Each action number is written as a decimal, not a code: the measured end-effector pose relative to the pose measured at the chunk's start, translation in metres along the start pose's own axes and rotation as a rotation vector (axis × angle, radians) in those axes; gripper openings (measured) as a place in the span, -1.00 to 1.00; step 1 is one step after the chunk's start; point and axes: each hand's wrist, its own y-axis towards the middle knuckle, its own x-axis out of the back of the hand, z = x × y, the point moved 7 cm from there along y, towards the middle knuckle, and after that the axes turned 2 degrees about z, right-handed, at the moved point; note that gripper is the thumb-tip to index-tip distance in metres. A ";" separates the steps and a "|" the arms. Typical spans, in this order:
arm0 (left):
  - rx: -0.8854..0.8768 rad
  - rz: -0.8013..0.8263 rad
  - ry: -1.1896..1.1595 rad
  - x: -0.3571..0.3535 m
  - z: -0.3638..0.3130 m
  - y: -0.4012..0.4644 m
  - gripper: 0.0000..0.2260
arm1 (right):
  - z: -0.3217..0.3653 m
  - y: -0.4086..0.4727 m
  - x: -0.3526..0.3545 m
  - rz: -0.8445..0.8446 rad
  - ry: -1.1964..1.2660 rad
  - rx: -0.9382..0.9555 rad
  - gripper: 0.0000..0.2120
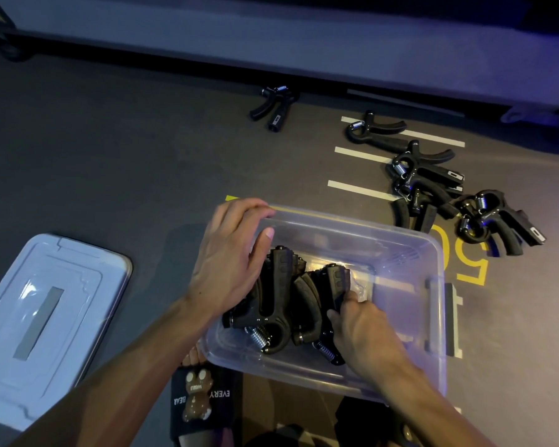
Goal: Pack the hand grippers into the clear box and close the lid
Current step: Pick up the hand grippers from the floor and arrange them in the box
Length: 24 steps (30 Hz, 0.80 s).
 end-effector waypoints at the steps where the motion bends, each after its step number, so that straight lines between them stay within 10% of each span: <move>1: 0.006 0.006 -0.001 0.000 0.001 0.000 -0.74 | -0.003 0.001 -0.001 0.017 0.038 -0.009 -0.68; 9: 0.029 0.035 -0.043 0.002 0.009 0.014 -0.72 | -0.026 0.019 0.013 0.134 0.147 -0.105 -0.56; 17: 0.208 0.231 -0.277 -0.007 0.049 0.084 -0.73 | -0.009 0.034 0.122 -0.404 0.243 0.121 -0.79; 24: 0.271 0.476 -0.009 -0.067 0.106 0.165 -0.75 | 0.003 0.085 0.157 -0.498 0.394 0.291 -0.90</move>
